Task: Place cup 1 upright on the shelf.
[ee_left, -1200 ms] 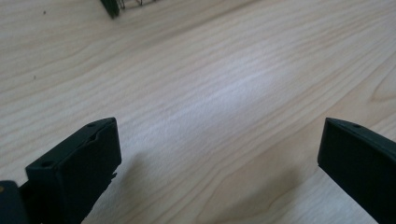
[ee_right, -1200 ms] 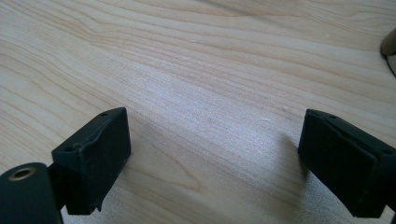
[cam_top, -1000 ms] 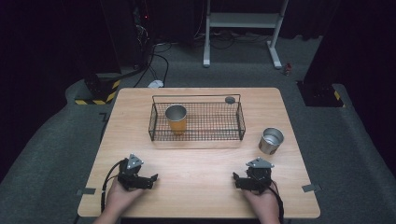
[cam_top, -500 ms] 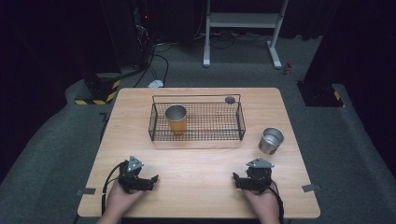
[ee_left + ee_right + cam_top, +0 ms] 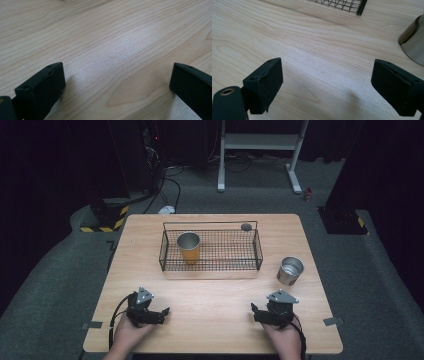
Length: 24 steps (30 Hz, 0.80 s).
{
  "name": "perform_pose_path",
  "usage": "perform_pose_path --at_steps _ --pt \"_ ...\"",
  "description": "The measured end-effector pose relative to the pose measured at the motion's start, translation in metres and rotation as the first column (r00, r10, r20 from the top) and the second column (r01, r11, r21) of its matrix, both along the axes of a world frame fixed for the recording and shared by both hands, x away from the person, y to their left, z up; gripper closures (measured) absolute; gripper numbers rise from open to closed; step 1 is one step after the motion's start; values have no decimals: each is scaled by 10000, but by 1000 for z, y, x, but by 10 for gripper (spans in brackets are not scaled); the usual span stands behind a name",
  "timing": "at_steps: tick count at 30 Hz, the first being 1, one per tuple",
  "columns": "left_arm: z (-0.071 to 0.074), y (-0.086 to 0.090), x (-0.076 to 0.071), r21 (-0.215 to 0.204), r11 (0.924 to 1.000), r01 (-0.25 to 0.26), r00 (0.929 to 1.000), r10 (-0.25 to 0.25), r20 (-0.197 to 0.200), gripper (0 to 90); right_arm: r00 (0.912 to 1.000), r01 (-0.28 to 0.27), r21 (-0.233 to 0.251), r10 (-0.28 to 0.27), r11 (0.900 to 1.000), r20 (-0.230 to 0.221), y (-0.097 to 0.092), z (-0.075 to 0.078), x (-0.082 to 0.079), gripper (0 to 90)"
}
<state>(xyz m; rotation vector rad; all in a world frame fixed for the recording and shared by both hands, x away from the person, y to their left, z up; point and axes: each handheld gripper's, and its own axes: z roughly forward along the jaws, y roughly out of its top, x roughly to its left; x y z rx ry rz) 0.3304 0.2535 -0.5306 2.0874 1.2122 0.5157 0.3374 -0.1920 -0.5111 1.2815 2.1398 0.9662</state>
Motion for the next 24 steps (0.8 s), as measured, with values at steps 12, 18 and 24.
perform_pose_path --at_steps 12,18,24 --pt "0 0 0 -18 10000 -27 10000 27 -17 6 9990 11 270 -23 9996 440 -9 7 -3 126" --pt "0 0 0 41 10000 30 10000 -30 -3 6 9982 119 364 -141 9993 591 -16 6 -3 140" --pt "0 0 1 13 10000 46 10000 -46 -8 6 9979 240 282 -256 9993 594 -20 5 -2 137"
